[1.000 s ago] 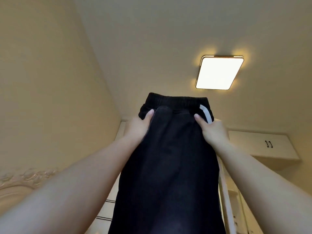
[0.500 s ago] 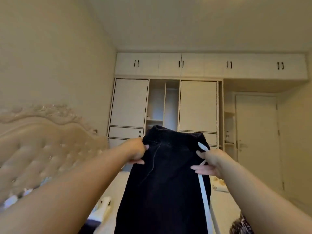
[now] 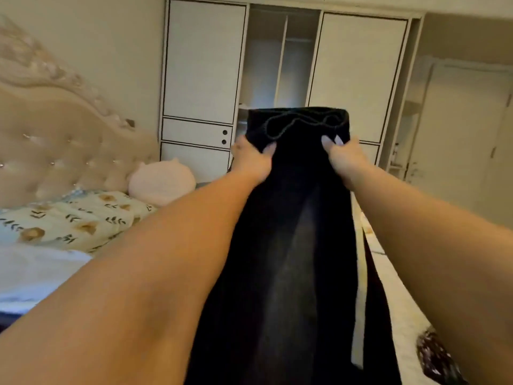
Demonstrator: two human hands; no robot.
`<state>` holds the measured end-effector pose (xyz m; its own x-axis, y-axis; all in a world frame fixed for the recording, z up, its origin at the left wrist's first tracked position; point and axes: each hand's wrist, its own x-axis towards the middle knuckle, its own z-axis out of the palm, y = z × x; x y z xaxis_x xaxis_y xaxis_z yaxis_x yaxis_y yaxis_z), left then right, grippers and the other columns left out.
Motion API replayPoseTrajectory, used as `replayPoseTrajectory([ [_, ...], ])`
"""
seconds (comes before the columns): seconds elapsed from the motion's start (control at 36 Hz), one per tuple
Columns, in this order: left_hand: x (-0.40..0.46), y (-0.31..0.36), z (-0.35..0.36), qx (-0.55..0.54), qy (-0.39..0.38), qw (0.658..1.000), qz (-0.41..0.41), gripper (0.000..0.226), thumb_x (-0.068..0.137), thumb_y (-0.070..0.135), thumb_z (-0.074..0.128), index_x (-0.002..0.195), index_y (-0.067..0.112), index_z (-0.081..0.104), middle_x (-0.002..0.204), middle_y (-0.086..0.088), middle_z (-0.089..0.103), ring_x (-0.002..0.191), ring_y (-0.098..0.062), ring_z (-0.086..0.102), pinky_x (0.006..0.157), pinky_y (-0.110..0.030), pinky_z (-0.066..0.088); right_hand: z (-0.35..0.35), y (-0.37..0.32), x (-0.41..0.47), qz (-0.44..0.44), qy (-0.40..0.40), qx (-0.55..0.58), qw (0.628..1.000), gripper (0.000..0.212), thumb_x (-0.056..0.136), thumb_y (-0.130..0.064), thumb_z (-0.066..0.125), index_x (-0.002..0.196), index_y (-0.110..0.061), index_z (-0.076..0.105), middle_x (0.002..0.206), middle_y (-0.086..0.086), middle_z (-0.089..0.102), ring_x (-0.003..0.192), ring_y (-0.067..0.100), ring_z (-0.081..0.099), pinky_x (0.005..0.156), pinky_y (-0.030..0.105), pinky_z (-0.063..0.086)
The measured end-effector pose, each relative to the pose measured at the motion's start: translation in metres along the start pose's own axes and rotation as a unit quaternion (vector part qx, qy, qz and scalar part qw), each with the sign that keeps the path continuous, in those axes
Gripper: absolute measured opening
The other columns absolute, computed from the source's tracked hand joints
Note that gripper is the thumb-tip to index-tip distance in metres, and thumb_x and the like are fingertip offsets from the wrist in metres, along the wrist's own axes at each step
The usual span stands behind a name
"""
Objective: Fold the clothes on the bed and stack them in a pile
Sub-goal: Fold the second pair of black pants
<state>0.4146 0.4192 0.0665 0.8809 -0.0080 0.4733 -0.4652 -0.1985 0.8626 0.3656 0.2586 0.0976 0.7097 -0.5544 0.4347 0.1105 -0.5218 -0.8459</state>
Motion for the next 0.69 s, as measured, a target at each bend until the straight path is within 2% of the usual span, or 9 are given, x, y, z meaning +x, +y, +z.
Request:
replayPoseTrajectory([
  [0.06, 0.042, -0.004, 0.037, 0.070, -0.054, 0.996, 0.007, 0.099, 0.086, 0.069, 0.044, 0.151, 0.024, -0.015, 0.158, -0.010, -0.018, 0.145, -0.037, 0.002, 0.116, -0.050, 0.008, 0.029, 0.003, 0.049, -0.047, -0.034, -0.090, 0.994, 0.101, 0.086, -0.054, 0.057, 0.151, -0.021, -0.013, 0.160, 0.011, -0.005, 0.145, 0.036, 0.008, 0.115, 0.053, 0.019],
  [0.11, 0.071, -0.038, 0.078, 0.154, -0.098, 0.983, 0.019, 0.094, 0.087, 0.072, 0.035, 0.146, 0.031, -0.025, 0.155, -0.004, -0.029, 0.144, -0.040, -0.010, 0.114, -0.060, 0.002, 0.066, 0.045, 0.077, -0.118, -0.069, -0.256, 0.957, 0.092, 0.090, -0.047, 0.052, 0.149, -0.028, -0.016, 0.158, 0.010, -0.018, 0.146, 0.035, -0.004, 0.117, 0.051, 0.011],
  [0.17, 0.076, -0.100, 0.115, 0.246, -0.186, 0.951, 0.041, 0.074, 0.096, 0.061, 0.025, 0.149, 0.031, -0.016, 0.159, -0.005, -0.018, 0.145, -0.039, -0.006, 0.115, -0.059, 0.004, 0.099, 0.113, 0.086, -0.139, -0.169, -0.387, 0.896, 0.073, 0.095, -0.036, 0.044, 0.153, -0.027, -0.001, 0.160, 0.010, -0.005, 0.146, 0.033, 0.004, 0.118, 0.048, 0.014],
  [0.25, 0.045, -0.216, 0.154, 0.369, -0.358, 0.857, 0.030, 0.058, 0.102, 0.048, 0.016, 0.153, 0.020, 0.013, 0.160, -0.011, 0.010, 0.145, -0.033, 0.013, 0.117, -0.049, 0.015, 0.128, 0.233, 0.063, -0.033, -0.312, -0.465, 0.828, 0.061, 0.098, -0.046, 0.039, 0.151, -0.020, 0.023, 0.157, 0.010, 0.023, 0.143, 0.029, 0.024, 0.116, 0.041, 0.021],
  [0.31, 0.007, -0.287, 0.172, 0.441, -0.435, 0.785, -0.003, 0.064, 0.099, 0.057, 0.016, 0.153, 0.023, 0.014, 0.160, -0.008, 0.005, 0.147, -0.033, 0.006, 0.116, -0.056, 0.010, 0.140, 0.310, 0.036, 0.062, -0.363, -0.481, 0.796, 0.070, 0.095, -0.060, 0.034, 0.151, -0.019, 0.023, 0.158, 0.008, 0.019, 0.144, 0.027, 0.020, 0.117, 0.040, 0.017],
  [0.33, -0.012, -0.316, 0.179, 0.459, -0.442, 0.771, -0.020, 0.067, 0.096, 0.063, 0.017, 0.153, 0.028, 0.009, 0.161, -0.001, -0.002, 0.147, -0.032, -0.003, 0.114, -0.063, 0.004, 0.145, 0.343, 0.020, 0.096, -0.365, -0.482, 0.791, 0.073, 0.093, -0.065, 0.031, 0.152, -0.024, 0.018, 0.160, 0.006, 0.012, 0.146, 0.027, 0.012, 0.118, 0.045, 0.012],
  [0.42, -0.049, -0.360, 0.189, 0.477, -0.357, 0.803, -0.006, 0.069, 0.089, 0.072, 0.015, 0.150, 0.042, 0.007, 0.160, 0.010, -0.004, 0.146, -0.027, -0.011, 0.108, -0.067, -0.002, 0.149, 0.399, -0.011, 0.104, -0.272, -0.480, 0.827, 0.065, 0.091, -0.069, 0.018, 0.149, -0.042, 0.010, 0.160, -0.006, 0.002, 0.147, 0.026, -0.004, 0.111, 0.062, 0.001],
  [0.58, -0.068, -0.359, 0.180, 0.452, -0.325, 0.830, -0.013, 0.064, 0.092, 0.067, 0.007, 0.150, 0.040, 0.013, 0.161, 0.007, 0.006, 0.147, -0.022, -0.006, 0.114, -0.053, -0.005, 0.136, 0.402, -0.040, 0.094, -0.237, -0.471, 0.844, 0.058, 0.096, -0.059, 0.018, 0.150, -0.039, 0.013, 0.160, -0.007, 0.005, 0.147, 0.021, -0.002, 0.115, 0.053, 0.002],
  [0.69, -0.100, -0.343, 0.161, 0.451, -0.326, 0.830, -0.034, 0.061, 0.095, 0.062, 0.007, 0.151, 0.038, 0.010, 0.161, 0.006, 0.003, 0.147, -0.020, -0.005, 0.116, -0.046, -0.004, 0.116, 0.387, -0.079, 0.108, -0.240, -0.454, 0.851, 0.058, 0.097, -0.058, 0.017, 0.150, -0.038, 0.011, 0.160, -0.006, 0.002, 0.147, 0.022, -0.004, 0.117, 0.048, 0.001],
])
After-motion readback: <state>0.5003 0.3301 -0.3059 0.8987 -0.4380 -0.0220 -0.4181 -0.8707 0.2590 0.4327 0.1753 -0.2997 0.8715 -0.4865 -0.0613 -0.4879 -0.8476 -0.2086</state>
